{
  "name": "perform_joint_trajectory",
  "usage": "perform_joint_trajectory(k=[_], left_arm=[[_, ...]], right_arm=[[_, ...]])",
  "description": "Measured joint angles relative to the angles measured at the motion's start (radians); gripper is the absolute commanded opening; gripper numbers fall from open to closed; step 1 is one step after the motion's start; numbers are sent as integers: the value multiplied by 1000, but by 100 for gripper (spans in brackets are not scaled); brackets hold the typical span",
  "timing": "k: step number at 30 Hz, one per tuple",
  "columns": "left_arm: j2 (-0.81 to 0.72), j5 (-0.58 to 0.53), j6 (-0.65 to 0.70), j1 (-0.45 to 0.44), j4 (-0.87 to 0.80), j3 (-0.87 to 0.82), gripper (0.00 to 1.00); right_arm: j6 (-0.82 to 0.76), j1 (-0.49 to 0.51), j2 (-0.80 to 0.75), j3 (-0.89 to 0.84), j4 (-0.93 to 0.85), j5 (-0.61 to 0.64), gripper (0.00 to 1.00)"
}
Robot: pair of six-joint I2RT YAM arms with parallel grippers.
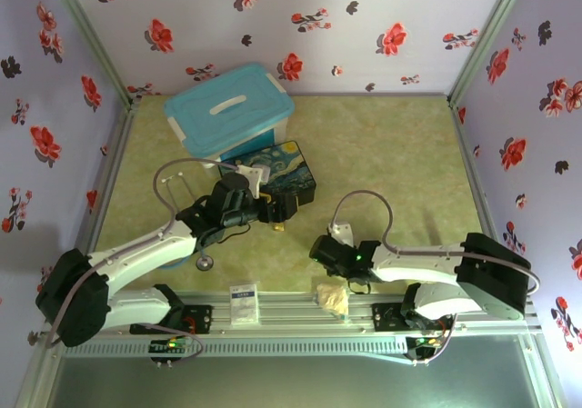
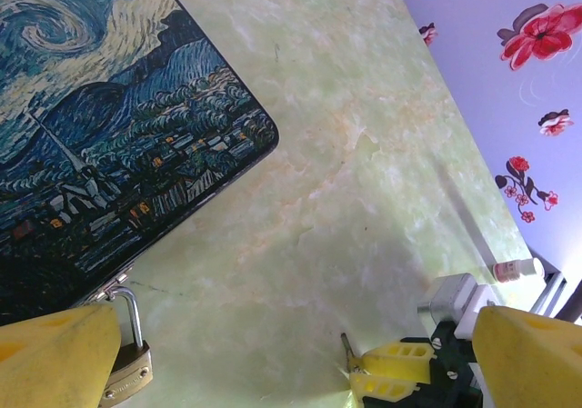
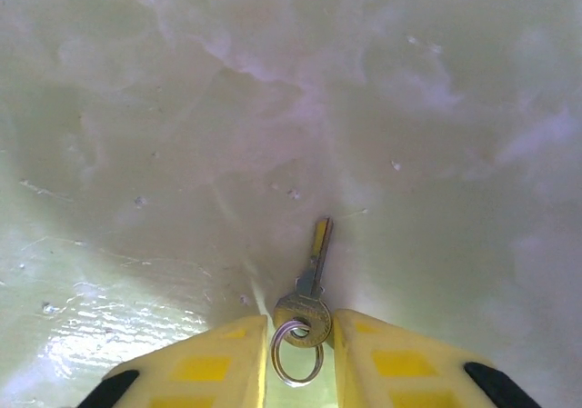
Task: Unlock the padlock with the key
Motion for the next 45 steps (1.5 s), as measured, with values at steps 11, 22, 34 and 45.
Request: perform_joint_trajectory(k=[11,22,34,45], left_arm=[[3,-8,-5,-3,-8,12,99],[45,-12,-84,-78,76,12,96],[1,-32,-290,-131,201,-60,92],[0,-144,-505,-235,399,-170,69]], right_arm=[[-31,-26,-16,-4,10,-22,0],[-176,-107,-274,-1,-122,-113,0],[-450,-111,-389,151,-109,-327,0],[-529,-111,-438,153,16,-375,0]])
